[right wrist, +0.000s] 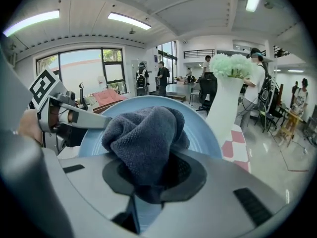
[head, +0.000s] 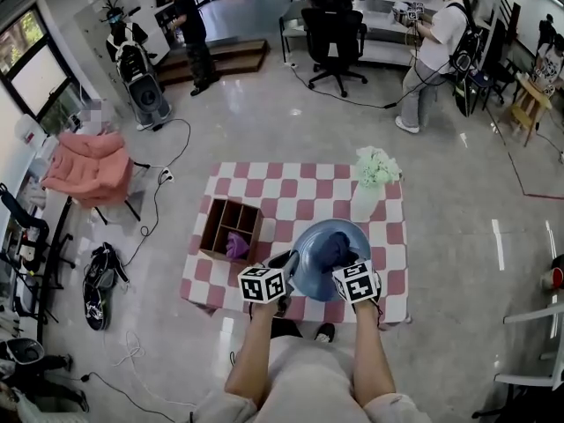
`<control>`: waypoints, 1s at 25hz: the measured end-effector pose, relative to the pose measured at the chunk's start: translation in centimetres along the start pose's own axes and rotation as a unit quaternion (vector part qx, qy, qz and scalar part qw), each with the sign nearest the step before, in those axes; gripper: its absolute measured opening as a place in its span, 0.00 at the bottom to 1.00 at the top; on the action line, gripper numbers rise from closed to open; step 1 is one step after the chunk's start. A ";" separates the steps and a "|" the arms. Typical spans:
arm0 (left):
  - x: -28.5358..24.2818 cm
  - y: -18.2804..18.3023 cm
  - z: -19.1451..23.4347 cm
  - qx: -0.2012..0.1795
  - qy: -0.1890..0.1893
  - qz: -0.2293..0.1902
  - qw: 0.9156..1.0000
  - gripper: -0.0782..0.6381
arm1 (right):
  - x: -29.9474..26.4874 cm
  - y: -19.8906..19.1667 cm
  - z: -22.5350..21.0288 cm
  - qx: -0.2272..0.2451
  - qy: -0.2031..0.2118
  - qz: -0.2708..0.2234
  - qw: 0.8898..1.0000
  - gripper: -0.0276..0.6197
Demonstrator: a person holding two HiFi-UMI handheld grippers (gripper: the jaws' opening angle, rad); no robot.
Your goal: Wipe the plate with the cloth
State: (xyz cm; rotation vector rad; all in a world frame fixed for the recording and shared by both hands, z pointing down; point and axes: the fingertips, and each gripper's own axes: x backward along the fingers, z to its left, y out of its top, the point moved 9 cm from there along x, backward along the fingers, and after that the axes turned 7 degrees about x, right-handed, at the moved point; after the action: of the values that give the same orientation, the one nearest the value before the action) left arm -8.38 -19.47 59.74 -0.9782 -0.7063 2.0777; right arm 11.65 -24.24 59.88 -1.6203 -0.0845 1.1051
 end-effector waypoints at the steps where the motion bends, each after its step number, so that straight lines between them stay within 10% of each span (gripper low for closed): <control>1: 0.0 -0.3 0.2 0.007 0.003 0.002 1.000 0.15 | 0.1 -0.4 -0.4 -0.009 -0.007 0.004 1.000 0.19; 18: -2.4 -6.8 4.2 0.179 0.085 0.069 0.978 0.15 | 0.8 -0.6 0.2 -0.022 0.015 -0.009 1.000 0.18; 25: -2.7 -8.1 5.4 0.196 0.105 0.103 0.970 0.15 | 0.2 -1.3 1.0 -0.057 0.031 -0.024 0.998 0.18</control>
State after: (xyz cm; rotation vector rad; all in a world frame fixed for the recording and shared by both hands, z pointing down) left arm -8.50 -17.72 69.72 -1.0517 -0.0791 2.1364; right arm 11.67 -22.89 60.83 -1.7440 -0.1472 1.0286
